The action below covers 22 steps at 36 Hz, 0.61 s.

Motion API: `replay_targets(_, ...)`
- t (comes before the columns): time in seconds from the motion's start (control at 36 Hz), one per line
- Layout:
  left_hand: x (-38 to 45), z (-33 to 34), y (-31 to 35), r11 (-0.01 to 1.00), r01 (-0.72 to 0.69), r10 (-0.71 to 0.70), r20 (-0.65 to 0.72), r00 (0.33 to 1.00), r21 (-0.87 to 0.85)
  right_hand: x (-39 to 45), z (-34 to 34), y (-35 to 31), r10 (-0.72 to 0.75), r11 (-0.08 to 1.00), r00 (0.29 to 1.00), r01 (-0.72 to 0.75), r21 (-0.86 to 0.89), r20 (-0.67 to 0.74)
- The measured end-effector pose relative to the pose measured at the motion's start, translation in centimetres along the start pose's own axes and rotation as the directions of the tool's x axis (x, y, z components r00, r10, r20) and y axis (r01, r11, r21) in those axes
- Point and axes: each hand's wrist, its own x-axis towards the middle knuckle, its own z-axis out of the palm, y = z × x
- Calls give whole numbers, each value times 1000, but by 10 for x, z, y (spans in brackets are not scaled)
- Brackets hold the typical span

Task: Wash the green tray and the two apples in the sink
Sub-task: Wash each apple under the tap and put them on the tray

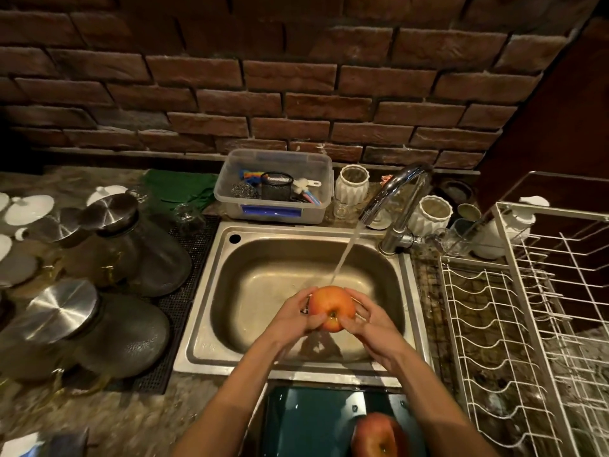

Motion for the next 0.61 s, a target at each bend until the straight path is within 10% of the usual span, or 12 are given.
replay_targets(0.61, -81, -4, 6, 965, 264, -263, 57, 963, -1, -73, 27, -17, 146, 846, 987, -160, -508, -69)
